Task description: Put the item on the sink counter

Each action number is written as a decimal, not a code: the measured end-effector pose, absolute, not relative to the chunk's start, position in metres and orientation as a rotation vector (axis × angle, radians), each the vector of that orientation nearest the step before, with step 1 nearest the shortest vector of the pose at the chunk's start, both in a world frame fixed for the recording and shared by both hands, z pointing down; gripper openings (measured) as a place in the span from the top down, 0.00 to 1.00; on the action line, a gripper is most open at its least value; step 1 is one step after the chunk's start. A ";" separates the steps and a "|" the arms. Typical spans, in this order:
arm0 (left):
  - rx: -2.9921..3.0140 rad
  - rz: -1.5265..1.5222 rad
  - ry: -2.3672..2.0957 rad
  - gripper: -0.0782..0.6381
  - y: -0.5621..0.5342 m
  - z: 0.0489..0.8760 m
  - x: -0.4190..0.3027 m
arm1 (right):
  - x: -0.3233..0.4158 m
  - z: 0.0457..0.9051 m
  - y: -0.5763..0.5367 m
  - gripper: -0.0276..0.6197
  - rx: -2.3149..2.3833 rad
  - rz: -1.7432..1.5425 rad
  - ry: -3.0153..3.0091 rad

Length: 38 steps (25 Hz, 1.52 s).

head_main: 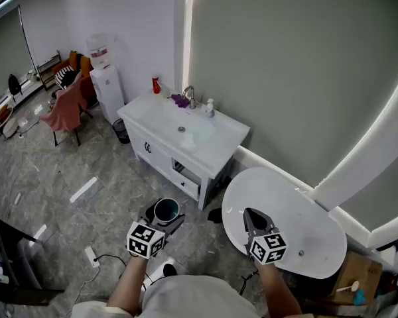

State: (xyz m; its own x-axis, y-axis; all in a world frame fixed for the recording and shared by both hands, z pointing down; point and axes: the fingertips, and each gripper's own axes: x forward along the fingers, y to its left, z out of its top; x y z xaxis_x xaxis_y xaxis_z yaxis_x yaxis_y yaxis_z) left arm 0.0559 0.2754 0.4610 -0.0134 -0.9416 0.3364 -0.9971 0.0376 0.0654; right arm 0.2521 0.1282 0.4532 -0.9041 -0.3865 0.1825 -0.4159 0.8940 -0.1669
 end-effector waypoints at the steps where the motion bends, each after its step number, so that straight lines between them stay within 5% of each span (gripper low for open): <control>1: 1.982 0.272 -2.030 0.35 0.276 0.461 0.056 | 0.252 0.453 0.129 0.94 0.623 0.305 -2.915; 38: 2.153 0.330 -1.834 0.35 0.299 0.477 -0.019 | 0.174 0.476 0.184 0.94 0.767 0.348 -2.809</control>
